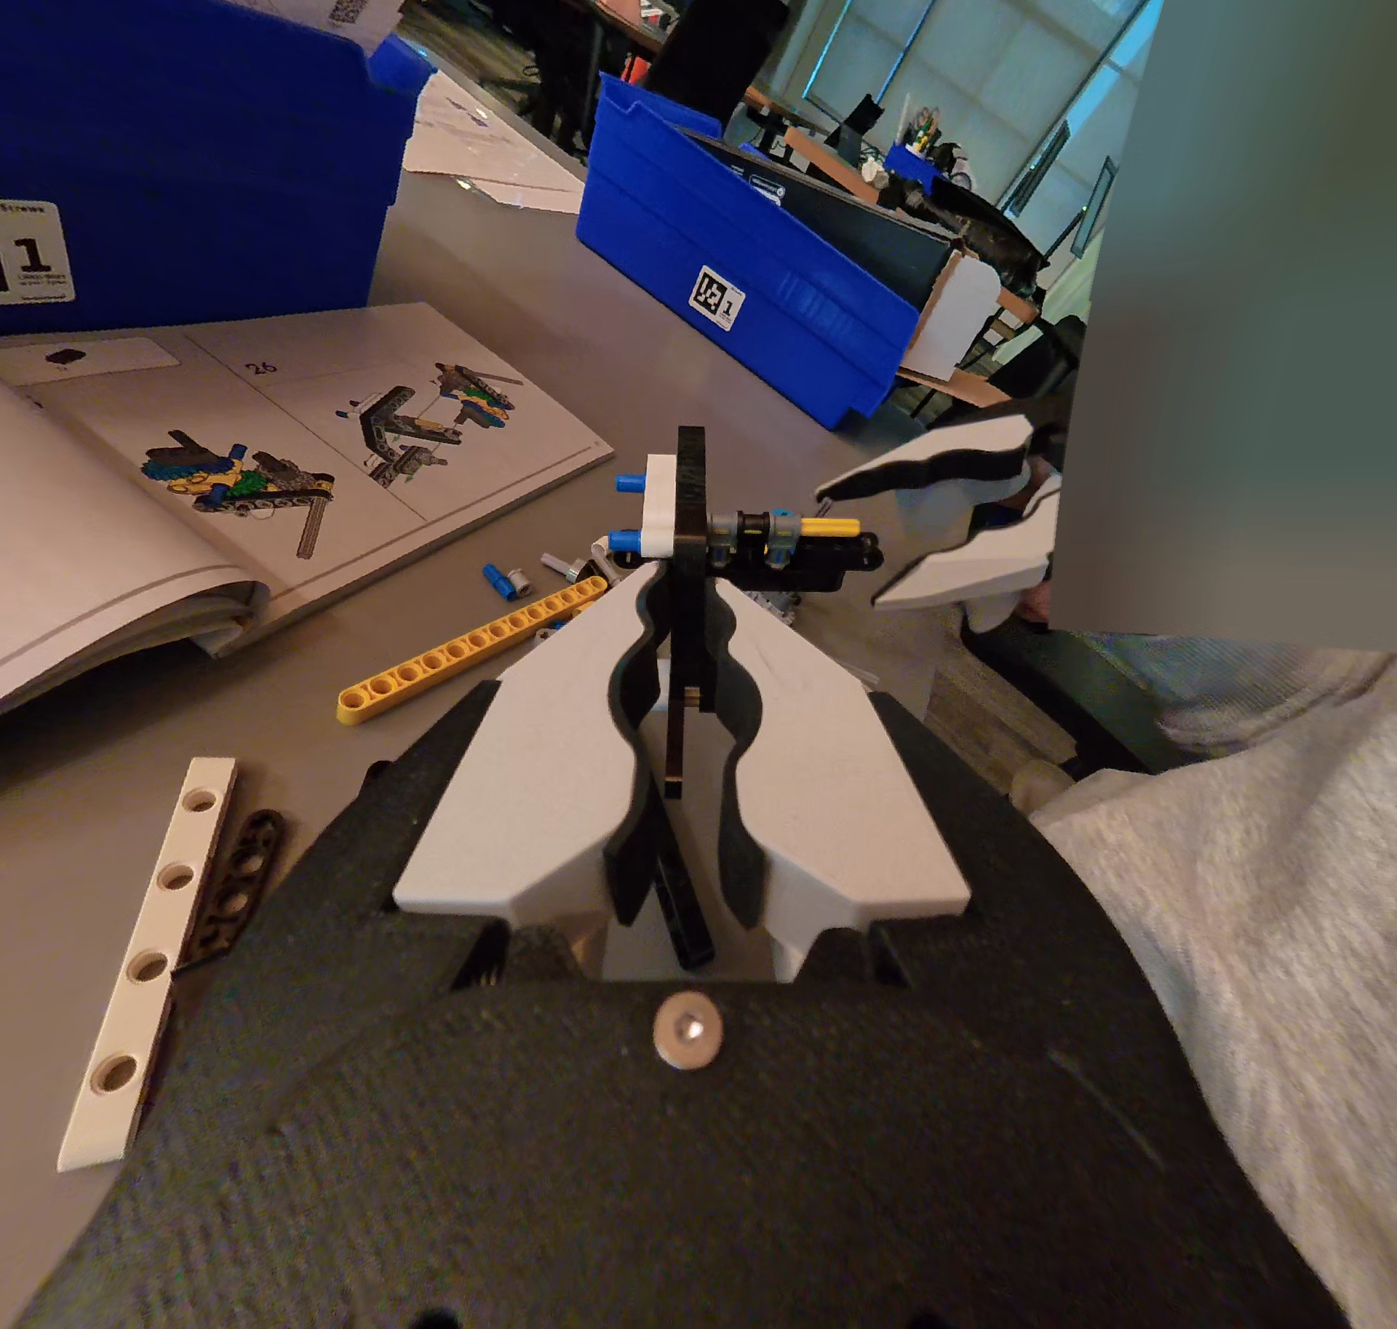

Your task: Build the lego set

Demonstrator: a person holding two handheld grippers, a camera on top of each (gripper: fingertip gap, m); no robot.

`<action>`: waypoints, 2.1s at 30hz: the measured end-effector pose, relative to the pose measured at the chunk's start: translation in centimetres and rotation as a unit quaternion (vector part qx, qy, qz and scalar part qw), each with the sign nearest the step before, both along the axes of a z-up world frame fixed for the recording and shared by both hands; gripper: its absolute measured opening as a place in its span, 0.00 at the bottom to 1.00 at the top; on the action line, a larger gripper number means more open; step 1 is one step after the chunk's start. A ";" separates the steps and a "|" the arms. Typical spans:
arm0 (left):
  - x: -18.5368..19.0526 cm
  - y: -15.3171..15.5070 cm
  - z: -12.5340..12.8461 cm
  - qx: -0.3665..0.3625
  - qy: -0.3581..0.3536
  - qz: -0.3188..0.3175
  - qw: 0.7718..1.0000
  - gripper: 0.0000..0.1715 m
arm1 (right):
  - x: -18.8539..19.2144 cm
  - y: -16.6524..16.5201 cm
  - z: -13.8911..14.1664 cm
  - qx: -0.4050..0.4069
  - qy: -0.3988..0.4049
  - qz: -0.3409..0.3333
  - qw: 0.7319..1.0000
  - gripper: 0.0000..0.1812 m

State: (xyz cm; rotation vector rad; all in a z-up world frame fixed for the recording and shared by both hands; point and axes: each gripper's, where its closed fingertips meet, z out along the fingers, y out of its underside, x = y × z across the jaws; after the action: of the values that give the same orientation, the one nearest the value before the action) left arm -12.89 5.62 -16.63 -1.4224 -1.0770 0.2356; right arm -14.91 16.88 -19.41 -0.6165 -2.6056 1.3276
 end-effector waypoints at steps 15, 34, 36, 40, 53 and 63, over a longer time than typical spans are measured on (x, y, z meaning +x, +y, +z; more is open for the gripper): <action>-0.1 -0.1 0.0 0.007 -0.004 0.001 1.000 0.03 | -0.5 -2.2 -0.5 -0.078 -0.068 0.113 0.988 0.42; -0.1 -0.1 0.0 0.009 -0.004 0.000 1.000 0.03 | 5.5 -2.0 -1.8 -0.053 -0.122 0.114 0.985 0.43; -0.1 -0.1 0.0 0.008 -0.004 0.000 1.000 0.03 | 6.3 -2.2 -1.5 -0.065 -0.134 0.117 0.982 0.42; 0.0 0.0 0.0 0.008 -0.003 -0.001 1.000 0.03 | 7.2 -2.4 -1.1 -0.083 -0.146 0.122 0.978 0.42; -0.1 -0.4 0.1 0.011 -0.003 0.002 1.000 0.03 | 4.4 0.8 0.9 -0.071 -0.053 0.225 0.970 0.34; 0.9 -0.5 -0.7 -0.005 -0.039 0.016 0.999 0.03 | 1.9 -0.3 -2.4 0.047 0.015 0.377 0.925 0.47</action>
State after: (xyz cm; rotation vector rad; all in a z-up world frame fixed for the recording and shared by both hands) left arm -11.95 5.08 -17.28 -1.4348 -1.1636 0.2108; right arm -13.00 16.58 -21.76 0.4860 -2.9716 1.3219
